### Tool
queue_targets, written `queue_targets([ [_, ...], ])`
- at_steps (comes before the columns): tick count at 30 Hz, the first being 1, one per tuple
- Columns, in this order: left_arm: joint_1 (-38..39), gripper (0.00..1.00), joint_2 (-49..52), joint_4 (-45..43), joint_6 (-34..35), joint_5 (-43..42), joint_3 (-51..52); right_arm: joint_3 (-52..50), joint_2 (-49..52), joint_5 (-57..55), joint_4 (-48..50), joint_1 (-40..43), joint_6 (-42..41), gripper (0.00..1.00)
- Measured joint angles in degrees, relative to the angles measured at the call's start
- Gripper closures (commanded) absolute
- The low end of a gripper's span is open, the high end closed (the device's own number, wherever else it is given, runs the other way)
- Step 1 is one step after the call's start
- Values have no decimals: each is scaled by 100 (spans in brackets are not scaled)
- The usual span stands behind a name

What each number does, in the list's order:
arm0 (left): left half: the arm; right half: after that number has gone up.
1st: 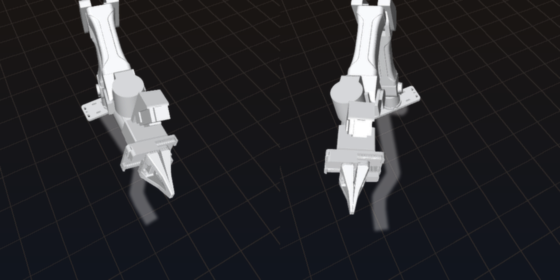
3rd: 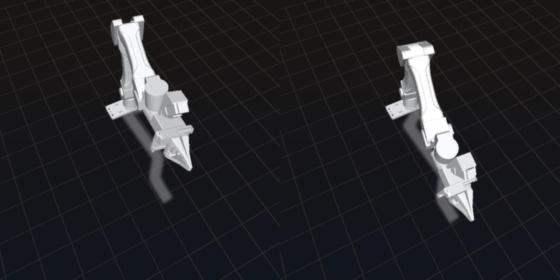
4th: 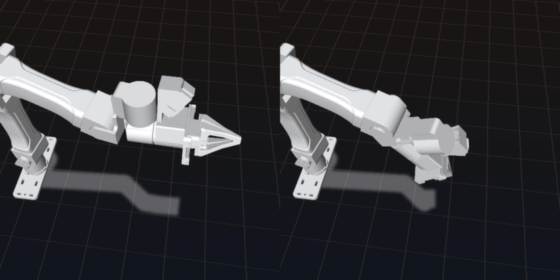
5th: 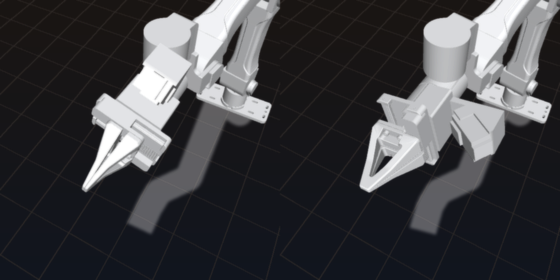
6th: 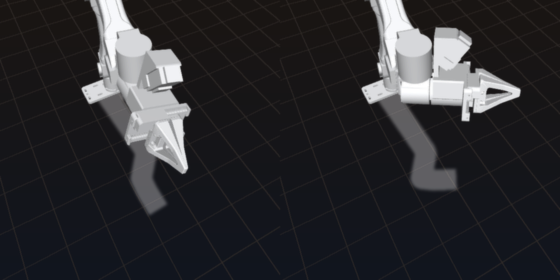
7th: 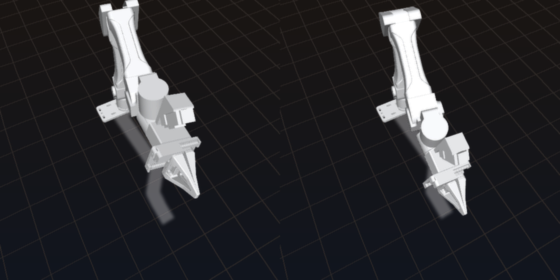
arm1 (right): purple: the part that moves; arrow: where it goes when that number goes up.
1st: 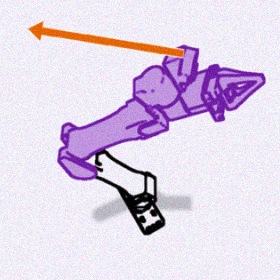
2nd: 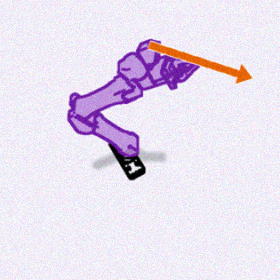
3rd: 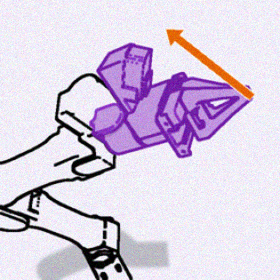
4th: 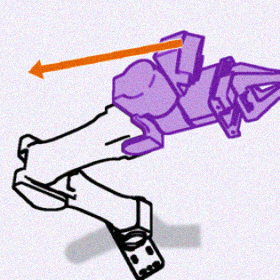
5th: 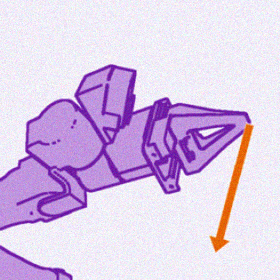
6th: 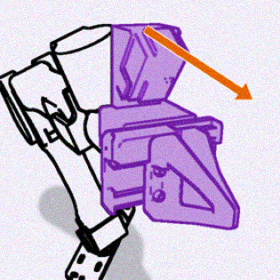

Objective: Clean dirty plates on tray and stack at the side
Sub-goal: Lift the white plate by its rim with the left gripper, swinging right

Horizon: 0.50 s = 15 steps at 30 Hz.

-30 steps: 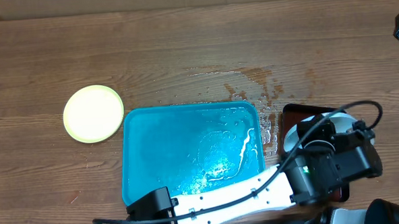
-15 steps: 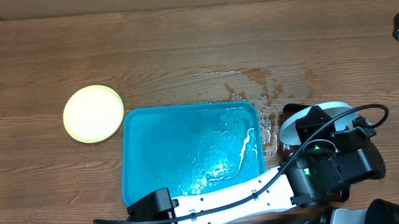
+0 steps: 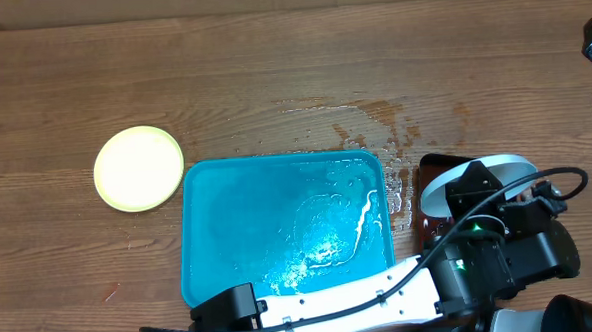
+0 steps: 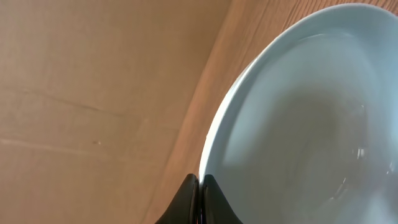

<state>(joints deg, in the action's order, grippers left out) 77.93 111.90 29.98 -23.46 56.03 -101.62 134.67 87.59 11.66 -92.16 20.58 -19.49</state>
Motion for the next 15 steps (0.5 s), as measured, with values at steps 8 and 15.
queue_targets([
  [8,0,96,0,0,-61,0,0,2,0,17,-2,0,0,0],
  [15,0,96,0,0,-72,2,0,2,0,24,0,2,2,0],
])
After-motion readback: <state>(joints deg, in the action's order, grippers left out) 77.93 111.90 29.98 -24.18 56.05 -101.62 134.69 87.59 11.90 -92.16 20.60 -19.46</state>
